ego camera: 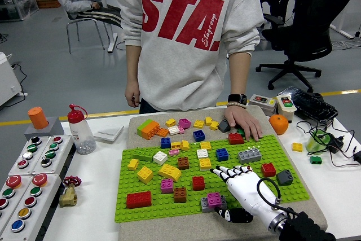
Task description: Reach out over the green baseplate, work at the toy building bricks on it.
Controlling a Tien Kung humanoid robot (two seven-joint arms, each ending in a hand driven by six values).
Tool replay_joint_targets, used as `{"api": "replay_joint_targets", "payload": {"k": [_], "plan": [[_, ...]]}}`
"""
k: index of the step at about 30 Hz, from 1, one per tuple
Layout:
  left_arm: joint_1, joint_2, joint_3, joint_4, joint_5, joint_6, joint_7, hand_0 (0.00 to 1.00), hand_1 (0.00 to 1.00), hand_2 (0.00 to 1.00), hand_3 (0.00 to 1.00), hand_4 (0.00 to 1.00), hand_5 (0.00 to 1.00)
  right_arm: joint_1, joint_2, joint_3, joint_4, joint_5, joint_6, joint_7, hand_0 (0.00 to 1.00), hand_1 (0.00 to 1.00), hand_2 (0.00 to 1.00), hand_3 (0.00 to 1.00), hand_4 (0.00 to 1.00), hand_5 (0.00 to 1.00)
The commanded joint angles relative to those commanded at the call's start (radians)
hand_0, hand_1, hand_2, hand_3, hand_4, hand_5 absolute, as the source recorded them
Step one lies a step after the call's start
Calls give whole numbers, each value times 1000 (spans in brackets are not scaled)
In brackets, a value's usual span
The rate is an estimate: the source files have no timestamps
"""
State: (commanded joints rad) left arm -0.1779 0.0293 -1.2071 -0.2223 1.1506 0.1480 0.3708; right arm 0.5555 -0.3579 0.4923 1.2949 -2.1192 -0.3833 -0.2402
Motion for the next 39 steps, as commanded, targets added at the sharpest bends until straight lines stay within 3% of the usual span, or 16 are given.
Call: {"api": "replay_joint_targets", "payload": {"k": [15, 39], "plan": [[-3, 1, -2, 0, 3, 0, 1, 663, 617, 619, 466, 376, 998, 9, -1, -1, 26, 12, 3, 6, 853, 846, 902, 818, 762, 395], [-10, 3, -1, 1, -2, 2, -2, 662, 616, 619, 461, 375, 998, 23, 4, 0, 13, 1, 5, 5, 847, 840, 900, 827, 738, 403]]}}
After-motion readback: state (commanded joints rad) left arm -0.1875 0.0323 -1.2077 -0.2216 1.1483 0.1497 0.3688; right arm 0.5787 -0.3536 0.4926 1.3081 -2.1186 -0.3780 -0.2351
